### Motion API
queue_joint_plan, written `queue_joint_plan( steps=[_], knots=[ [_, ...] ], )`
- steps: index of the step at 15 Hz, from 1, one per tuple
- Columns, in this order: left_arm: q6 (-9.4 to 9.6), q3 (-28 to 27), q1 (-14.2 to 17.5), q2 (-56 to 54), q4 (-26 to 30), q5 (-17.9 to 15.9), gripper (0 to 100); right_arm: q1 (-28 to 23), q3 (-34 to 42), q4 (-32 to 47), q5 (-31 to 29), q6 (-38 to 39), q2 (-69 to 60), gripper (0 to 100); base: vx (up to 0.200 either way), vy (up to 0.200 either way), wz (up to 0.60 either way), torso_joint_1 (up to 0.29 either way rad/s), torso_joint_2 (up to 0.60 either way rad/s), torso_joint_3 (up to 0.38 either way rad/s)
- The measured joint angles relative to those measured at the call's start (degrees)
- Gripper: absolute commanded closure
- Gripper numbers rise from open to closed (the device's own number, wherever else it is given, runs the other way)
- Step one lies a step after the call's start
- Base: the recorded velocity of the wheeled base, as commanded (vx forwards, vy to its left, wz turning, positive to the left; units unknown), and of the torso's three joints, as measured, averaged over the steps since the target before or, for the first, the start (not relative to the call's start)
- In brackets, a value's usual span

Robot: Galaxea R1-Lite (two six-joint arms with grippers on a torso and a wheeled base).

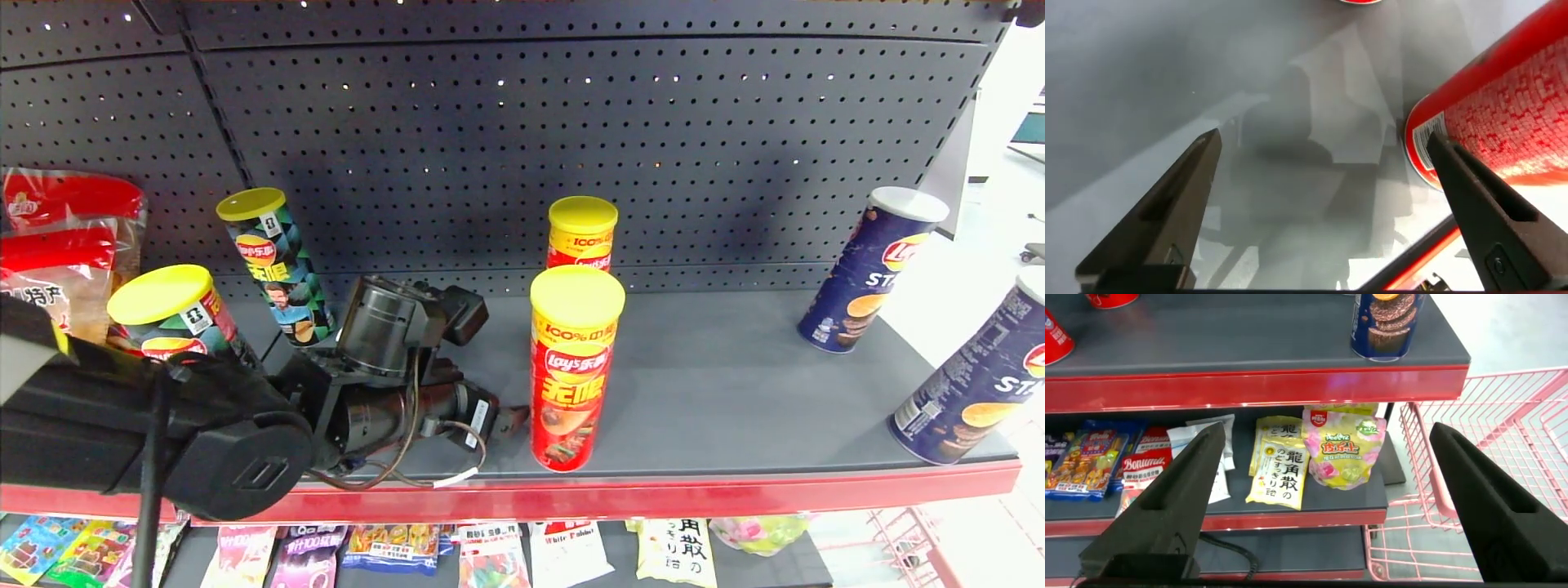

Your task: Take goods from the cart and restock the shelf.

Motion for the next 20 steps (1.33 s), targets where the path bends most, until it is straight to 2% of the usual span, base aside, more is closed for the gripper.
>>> queue_joint_plan(
  steps=[4, 9, 20],
  knots=[
    [0.05, 0.35, 0.0, 0.02, -0.02, 0.2, 0, 0.0, 0.0, -0.02, 0.0, -0.02, 0.0, 0, 0.0, 0.0, 0.0, 0.0, 0.0, 0.0],
    [0.38, 4.02, 0.28, -1.51, 0.0, 0.17, 0, 0.02, -0.02, 0.0, -0.02, -0.07, 0.0, 0, 0.0, 0.0, 0.0, 0.0, 0.0, 0.0],
    [0.44, 3.41, -0.41, -1.57, -0.09, -0.33, 0, 0.0, 0.0, 0.0, -0.06, -0.09, 0.0, 0, 0.0, 0.0, 0.0, 0.0, 0.0, 0.0]
  ],
)
